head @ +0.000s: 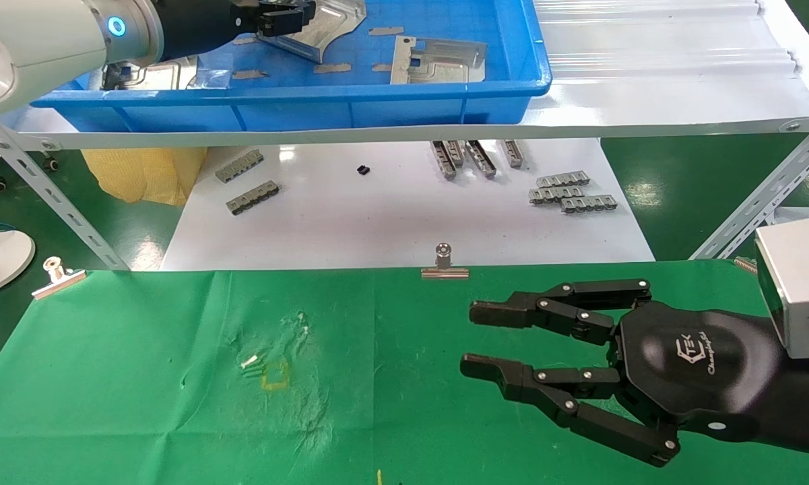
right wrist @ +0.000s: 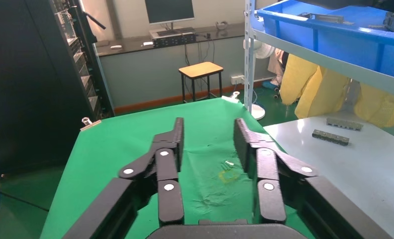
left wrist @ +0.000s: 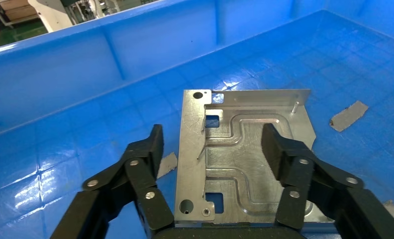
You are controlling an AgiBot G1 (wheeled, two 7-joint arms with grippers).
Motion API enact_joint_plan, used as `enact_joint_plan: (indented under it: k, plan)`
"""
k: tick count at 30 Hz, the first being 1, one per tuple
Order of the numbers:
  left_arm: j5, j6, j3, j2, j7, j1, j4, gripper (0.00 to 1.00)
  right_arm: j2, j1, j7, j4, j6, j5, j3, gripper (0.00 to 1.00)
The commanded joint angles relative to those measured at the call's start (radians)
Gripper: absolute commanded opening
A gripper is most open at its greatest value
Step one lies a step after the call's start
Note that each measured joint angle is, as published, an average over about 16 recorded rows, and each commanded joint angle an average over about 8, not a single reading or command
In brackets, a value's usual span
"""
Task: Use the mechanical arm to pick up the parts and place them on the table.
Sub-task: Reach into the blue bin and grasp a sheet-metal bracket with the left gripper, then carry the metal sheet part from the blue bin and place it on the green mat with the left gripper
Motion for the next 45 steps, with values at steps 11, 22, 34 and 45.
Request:
enact_joint_plan:
  k: [11,22,34,45]
  plan:
    - [0.008,-0.018,0.008,0.002,-0.020,0.013,-0.016,0.00,0.000,0.000,0.000,0.000,0.000,0.000,0.000,1.00]
    - [-0.011,-0.008,0.000,-0.005,-0.004,0.009,-0.048,0.00,0.000,0.000,0.000,0.000,0.000,0.000,0.000,1.00]
    - [-0.116,0.401,-0.060,-0.116,0.187,0.007,-0.131,0.00,0.000,0.000,0.000,0.000,0.000,0.000,0.000,1.00]
    - [-0.158,0.899,-0.037,-0.234,0.407,0.085,-0.243,0.00,0.000,0.000,0.000,0.000,0.000,0.000,0.000,1.00]
